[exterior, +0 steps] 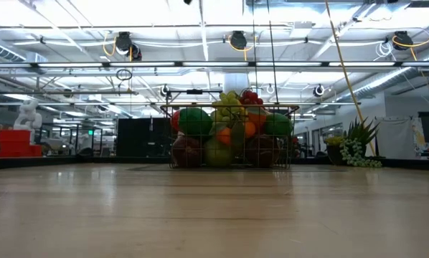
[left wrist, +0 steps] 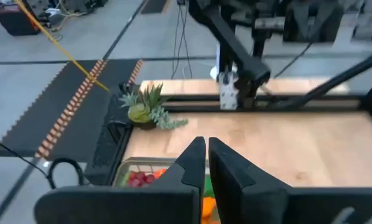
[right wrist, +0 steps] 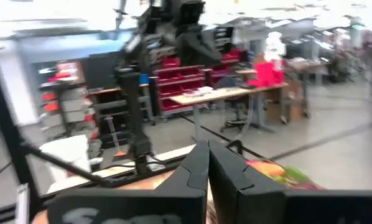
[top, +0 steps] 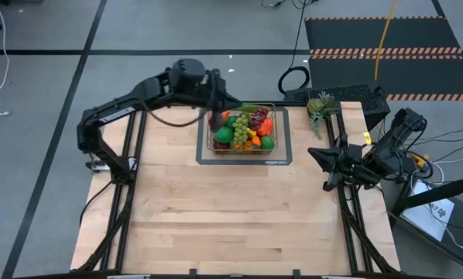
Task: Build produce basket
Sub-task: Return to Home Position
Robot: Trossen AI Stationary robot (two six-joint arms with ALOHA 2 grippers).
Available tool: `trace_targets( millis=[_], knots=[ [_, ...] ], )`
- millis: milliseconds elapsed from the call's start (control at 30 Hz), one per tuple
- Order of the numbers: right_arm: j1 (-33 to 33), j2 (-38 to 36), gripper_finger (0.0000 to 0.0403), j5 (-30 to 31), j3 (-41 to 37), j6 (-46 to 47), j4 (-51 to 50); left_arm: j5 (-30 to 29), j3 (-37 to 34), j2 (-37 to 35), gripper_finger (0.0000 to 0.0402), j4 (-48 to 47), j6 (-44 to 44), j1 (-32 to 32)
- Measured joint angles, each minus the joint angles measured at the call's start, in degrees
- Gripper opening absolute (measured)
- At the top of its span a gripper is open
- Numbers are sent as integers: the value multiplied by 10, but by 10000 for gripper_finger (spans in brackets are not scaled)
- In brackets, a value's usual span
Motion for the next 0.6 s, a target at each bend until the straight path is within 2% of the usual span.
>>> trace_targets(
  millis=[233,467,600],
  knots=[
    [0,43,0,-59,0,-56,65,-1,0,-61,32,-60,-88,-18],
    [0,80,0,-122,0,-55,89,-32,0,-111,5,-103,-43,-47],
    [0,89,0,-153,0,-75,79,-41,0,-123,8,-101,-74,-61]
  ],
)
